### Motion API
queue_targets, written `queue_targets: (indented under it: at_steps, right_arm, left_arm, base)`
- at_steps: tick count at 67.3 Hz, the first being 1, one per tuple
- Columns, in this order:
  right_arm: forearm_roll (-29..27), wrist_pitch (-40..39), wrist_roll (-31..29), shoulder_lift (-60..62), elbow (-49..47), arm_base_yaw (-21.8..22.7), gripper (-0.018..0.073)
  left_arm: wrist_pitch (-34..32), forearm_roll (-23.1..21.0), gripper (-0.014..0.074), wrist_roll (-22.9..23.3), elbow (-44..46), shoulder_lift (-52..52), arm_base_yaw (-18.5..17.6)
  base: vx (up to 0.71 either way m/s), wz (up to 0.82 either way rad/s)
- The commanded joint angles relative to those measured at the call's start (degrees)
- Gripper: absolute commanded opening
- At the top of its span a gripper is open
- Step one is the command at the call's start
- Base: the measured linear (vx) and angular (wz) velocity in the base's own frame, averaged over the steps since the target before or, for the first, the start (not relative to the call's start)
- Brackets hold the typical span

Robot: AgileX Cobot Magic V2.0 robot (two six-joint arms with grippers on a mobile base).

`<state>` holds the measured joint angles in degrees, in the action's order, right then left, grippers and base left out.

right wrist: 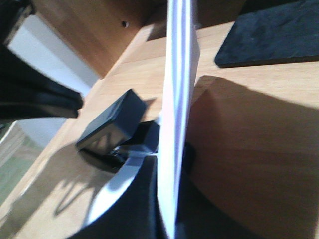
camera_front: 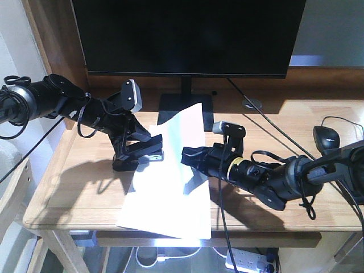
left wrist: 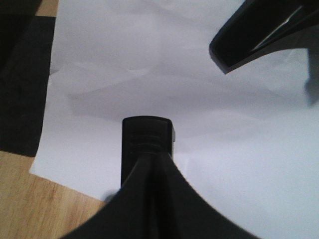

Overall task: Grab stapler and paper to desk for stapling
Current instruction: 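Lower the paper flat onto the desk under the stapler's front end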

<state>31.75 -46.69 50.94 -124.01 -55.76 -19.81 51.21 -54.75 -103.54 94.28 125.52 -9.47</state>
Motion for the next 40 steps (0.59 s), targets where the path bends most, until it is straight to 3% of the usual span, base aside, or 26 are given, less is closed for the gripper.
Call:
queue_targets:
  at_steps: [1,21,40]
  right_arm:
    - [-5.3,0.1,-2.1,2.8,-1.9,-0.2,0.0]
    - [-7.9,3.1,-7.6,2.8,-1.9,-0.1,0.0104]
    - [-8.6,3.2,-9.1,2.9,-1.9,-0.1,0.0409]
  left_arm:
    - [0.7,-3.1,-0.0006,0.5,1.6,-3.8,-0.2]
    - [0.7,-3.1,-0.0006,0.5,1.6,-3.8,-0.2]
    - [0.7,-3.1,-0.0006,0.5,1.6,-3.8,-0.2]
  base:
    - [0.0,0.0]
    - [0.0,0.0]
    - [0.0,0.0]
